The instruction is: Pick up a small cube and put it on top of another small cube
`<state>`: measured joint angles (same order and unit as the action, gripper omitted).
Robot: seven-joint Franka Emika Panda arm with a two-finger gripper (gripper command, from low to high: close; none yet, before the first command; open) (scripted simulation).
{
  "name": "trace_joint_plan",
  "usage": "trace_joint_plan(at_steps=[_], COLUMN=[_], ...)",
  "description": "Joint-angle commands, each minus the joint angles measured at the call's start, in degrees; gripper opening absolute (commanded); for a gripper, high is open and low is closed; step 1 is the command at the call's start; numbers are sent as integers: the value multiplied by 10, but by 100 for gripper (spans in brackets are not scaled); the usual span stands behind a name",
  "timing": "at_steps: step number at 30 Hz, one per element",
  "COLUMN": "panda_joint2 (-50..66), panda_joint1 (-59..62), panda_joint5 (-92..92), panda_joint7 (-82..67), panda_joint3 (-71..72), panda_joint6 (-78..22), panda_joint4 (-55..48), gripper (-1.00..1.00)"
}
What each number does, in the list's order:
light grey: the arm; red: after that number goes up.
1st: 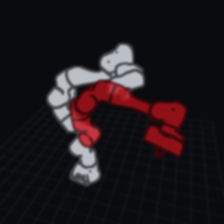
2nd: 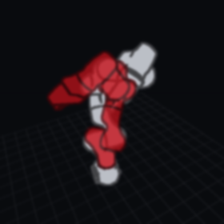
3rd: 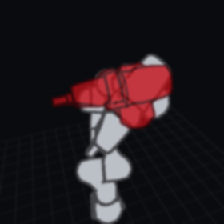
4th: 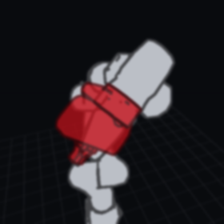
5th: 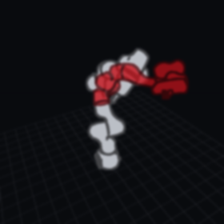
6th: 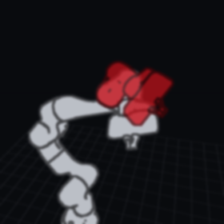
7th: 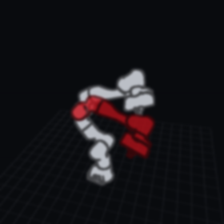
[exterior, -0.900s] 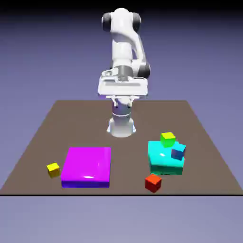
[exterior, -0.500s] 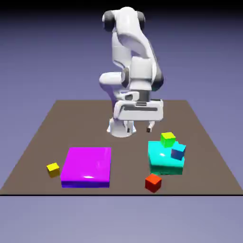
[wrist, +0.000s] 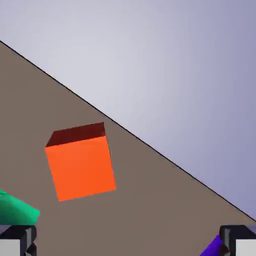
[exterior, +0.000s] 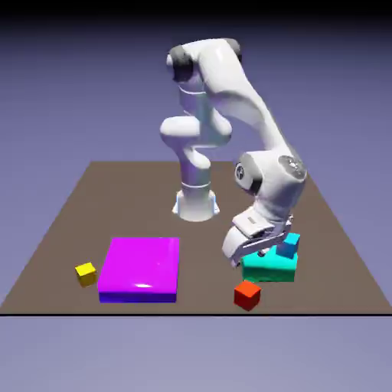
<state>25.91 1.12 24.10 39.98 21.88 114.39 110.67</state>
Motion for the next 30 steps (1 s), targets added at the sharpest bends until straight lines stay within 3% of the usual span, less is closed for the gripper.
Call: trace_joint_plan(at_steps=[1,9,14,15,20,30], panda_joint2=[21,185,213,213,191,-14], panda_joint1=[1,6,18,18,-7,-84], panda_joint5=[9,76,104,104,63,-64], panda_joint7=[-1,-8,12,12,-30,-28], panda_joint3=[8,69,49,49,71,27], panda_joint6=[-21,-188,-111,-111,-199,-222], panda_joint4=[-18,-159,-105,-105,-157,-72], gripper=[0,0,0,-100,-100,-100])
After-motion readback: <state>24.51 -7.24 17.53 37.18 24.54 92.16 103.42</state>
